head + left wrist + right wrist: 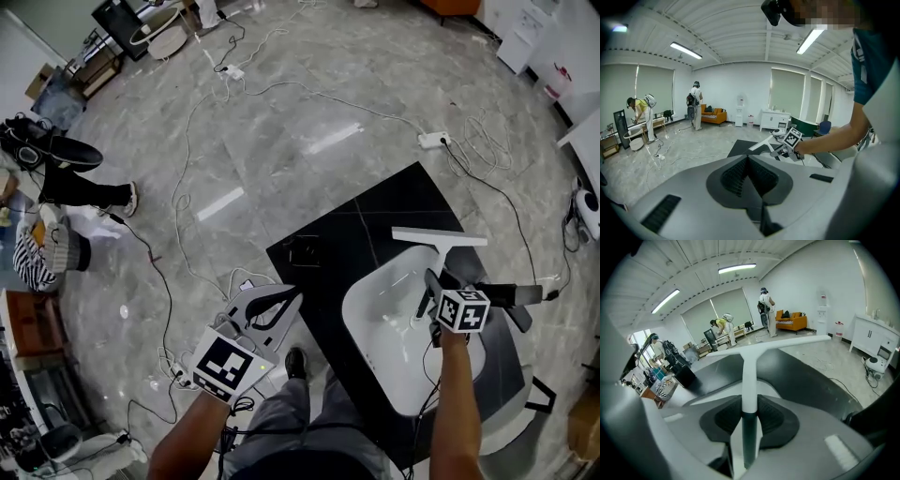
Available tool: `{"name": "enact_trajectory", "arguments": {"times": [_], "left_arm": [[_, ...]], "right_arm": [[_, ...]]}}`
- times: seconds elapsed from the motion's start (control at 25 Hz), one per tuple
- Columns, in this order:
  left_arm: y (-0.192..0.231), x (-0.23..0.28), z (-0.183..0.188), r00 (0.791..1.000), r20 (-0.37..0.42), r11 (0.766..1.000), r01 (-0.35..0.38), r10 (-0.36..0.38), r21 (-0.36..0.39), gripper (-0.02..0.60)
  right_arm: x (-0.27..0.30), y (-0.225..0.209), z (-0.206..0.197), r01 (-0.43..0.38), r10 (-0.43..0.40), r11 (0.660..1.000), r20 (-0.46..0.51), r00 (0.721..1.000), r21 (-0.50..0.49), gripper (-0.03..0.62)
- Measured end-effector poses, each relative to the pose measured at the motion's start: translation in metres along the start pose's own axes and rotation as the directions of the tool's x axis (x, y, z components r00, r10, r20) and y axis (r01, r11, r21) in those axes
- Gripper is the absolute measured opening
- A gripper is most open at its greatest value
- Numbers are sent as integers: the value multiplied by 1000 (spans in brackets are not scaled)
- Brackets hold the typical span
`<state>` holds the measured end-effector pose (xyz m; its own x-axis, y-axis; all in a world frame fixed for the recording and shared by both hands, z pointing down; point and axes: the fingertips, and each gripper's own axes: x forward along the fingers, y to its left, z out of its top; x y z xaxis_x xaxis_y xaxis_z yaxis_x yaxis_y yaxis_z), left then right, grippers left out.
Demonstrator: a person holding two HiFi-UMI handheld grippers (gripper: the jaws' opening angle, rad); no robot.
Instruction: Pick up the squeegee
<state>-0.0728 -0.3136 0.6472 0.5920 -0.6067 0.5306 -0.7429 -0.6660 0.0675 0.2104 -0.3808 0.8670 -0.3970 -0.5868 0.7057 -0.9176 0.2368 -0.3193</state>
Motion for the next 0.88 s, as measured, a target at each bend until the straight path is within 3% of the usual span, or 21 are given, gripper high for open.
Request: {"name": "enact_trajectory", "arguments": {"times": [0.4, 0.88], "left_arm": [[12, -70, 44, 997, 76, 998, -34, 30, 56, 3], [17, -159, 92, 978, 205, 994, -52, 32, 94, 3]], "right_arm": [[-93, 67, 58, -9, 16, 998, 137, 990, -57, 104], [-214, 178, 139, -11, 72, 981, 305, 950, -195, 104]]}}
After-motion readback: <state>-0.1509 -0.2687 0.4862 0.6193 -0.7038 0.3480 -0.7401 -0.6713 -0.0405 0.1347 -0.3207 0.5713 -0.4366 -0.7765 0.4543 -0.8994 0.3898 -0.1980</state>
